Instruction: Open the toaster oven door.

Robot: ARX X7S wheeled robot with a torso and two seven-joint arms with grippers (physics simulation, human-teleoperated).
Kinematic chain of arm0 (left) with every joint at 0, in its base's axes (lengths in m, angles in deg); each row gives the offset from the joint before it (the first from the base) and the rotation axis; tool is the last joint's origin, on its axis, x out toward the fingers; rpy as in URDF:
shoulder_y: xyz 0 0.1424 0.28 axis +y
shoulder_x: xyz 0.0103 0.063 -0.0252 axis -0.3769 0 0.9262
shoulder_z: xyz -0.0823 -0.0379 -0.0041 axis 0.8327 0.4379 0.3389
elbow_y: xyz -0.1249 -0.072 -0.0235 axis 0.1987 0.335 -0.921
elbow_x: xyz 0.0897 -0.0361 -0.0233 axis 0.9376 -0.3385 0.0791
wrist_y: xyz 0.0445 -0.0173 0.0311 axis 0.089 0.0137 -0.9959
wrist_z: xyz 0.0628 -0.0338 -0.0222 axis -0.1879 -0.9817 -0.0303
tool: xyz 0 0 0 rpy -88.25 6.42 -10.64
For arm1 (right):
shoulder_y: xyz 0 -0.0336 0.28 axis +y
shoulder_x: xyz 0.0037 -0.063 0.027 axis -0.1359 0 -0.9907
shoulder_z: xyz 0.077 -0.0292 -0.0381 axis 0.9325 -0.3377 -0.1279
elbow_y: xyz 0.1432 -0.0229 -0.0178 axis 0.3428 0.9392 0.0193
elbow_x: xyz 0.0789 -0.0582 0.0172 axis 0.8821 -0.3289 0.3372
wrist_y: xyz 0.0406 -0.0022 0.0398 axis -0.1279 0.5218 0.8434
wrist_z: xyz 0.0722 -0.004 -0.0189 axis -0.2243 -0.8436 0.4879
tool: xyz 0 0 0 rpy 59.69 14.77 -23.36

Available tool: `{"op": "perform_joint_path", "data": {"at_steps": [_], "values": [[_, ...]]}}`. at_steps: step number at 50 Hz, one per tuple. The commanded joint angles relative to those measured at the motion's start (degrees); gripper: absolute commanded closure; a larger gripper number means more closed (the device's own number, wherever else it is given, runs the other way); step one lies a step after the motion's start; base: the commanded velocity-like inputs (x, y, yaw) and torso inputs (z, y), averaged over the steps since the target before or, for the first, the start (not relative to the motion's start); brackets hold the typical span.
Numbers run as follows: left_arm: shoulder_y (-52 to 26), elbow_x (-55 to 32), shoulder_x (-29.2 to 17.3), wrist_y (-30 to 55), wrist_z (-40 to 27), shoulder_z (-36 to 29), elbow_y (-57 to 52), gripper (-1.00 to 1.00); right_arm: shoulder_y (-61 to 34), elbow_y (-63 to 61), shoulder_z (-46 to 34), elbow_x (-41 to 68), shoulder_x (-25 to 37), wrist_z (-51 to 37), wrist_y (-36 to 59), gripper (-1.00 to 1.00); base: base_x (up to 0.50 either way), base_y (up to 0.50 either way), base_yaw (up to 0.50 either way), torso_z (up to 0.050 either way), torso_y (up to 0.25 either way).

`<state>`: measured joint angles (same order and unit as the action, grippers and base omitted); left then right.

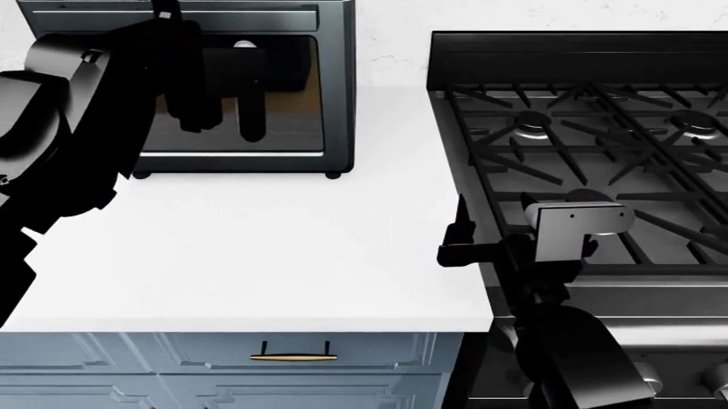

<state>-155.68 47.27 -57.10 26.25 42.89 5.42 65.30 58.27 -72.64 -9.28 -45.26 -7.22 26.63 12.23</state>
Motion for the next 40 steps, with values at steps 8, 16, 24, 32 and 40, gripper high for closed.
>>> {"op": "perform_joint_path", "data": {"at_steps": [8, 16, 24, 32, 40], "values": [[-1.61, -0.19, 4.28, -4.4, -2.81, -1.18, 9.67, -1.0, -0.1, 0.52, -0.02, 0.49, 0.33, -0.5, -0.32, -1.0, 0.0, 0.0, 0.0, 0.0, 0.0], [-2.56, -0.04, 5.96, -6.57, -3.97, -1.85, 13.99, -1.0, -0.44, 0.99, -0.07, 0.66, 0.4, -0.69, -0.49, -1.0, 0.0, 0.0, 0.0, 0.0, 0.0], [-3.53, 0.22, 8.03, -8.88, -5.2, -2.71, 18.83, -1.0, -0.3, 1.23, 0.08, 0.92, 0.6, -0.87, -0.78, -1.0, 0.0, 0.0, 0.0, 0.0, 0.0], [-3.93, -0.07, 9.19, -10.66, -5.87, -3.02, 22.02, -1.0, -0.49, 0.67, 0.23, 1.34, 0.94, -1.21, -0.15, -1.0, 0.0, 0.0, 0.0, 0.0, 0.0], [-4.53, -0.16, 10.88, -12.6, -6.79, -3.55, 26.34, -1.0, -0.65, 0.94, 0.23, 1.53, 1.06, -1.37, -0.33, -1.0, 0.0, 0.0, 0.0, 0.0, 0.0]]}}
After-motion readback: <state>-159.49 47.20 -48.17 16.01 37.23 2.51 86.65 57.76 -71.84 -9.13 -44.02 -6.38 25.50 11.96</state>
